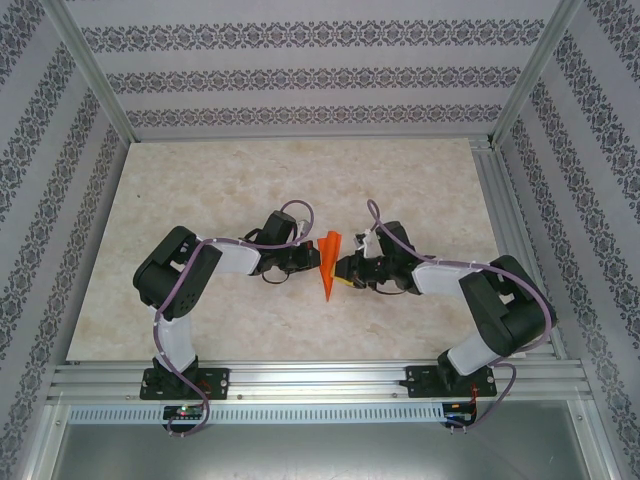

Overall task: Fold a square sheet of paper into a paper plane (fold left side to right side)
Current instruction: Fold the wing for the fifth time at the center of the table.

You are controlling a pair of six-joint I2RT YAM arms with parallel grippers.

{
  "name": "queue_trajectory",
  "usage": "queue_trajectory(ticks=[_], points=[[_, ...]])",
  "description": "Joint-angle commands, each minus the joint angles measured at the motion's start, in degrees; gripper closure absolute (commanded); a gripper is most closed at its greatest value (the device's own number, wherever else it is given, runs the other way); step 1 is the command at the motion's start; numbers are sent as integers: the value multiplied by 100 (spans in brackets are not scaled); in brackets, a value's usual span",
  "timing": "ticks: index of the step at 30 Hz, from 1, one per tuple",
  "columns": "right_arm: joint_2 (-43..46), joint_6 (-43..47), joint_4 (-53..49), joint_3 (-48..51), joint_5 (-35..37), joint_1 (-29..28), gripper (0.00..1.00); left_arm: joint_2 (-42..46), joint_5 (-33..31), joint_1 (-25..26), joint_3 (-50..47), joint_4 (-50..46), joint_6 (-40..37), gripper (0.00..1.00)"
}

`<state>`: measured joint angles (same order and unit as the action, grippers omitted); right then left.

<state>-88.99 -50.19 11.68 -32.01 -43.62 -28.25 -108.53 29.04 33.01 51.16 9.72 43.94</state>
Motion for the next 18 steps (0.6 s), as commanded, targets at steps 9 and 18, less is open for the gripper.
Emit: queue_trajectory(ticks=[9,18], points=[[-387,-348,769,-27,53,-276,79,-128,-21,-67,349,-83,-136,99],[-551,-387,885,-16,108,-278,79,-232,-48,-67,316,-76,-159,99]])
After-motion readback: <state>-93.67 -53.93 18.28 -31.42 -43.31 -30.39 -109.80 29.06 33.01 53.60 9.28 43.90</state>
